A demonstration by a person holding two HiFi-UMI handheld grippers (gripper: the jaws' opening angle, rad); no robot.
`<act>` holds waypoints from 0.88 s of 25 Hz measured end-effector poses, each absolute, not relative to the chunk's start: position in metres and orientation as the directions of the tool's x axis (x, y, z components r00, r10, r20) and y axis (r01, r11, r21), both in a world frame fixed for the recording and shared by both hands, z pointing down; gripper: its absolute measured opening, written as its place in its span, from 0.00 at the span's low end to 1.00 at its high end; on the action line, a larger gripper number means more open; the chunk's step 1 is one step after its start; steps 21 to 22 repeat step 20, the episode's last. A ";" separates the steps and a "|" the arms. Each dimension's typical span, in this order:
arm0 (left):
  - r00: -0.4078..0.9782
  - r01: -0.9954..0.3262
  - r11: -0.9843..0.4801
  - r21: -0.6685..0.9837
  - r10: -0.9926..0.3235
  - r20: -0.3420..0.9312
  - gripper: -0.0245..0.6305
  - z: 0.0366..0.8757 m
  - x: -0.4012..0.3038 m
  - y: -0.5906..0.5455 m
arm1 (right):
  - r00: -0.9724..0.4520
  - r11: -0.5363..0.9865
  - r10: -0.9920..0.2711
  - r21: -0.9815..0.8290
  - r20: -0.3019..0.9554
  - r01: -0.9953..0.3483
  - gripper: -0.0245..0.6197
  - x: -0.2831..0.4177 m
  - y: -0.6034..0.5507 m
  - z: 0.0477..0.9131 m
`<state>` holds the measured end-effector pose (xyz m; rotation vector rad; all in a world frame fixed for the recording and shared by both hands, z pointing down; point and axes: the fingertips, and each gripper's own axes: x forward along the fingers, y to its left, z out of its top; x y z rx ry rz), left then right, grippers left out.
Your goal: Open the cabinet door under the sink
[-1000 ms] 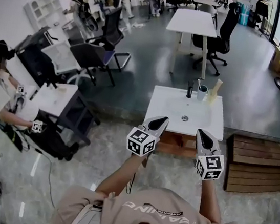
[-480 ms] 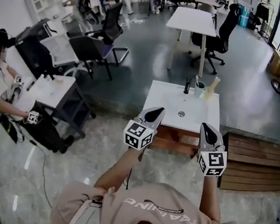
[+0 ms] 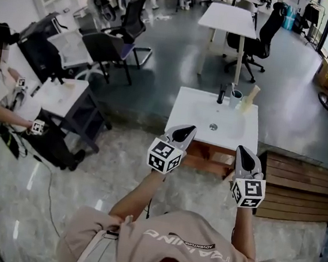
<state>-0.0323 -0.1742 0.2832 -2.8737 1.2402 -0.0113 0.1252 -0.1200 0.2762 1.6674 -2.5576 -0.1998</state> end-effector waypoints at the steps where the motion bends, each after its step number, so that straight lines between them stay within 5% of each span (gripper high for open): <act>1: 0.687 -0.726 -0.687 -0.011 -0.726 0.008 0.06 0.287 -0.032 -0.173 | -0.409 0.404 -0.913 0.151 0.000 -0.902 0.04 0.124 -0.119 0.279; 22: 0.674 -0.739 -0.673 0.029 -0.737 0.059 0.06 0.314 -0.051 -0.177 | -0.435 0.435 -0.899 0.178 0.041 -0.883 0.04 0.104 -0.126 0.294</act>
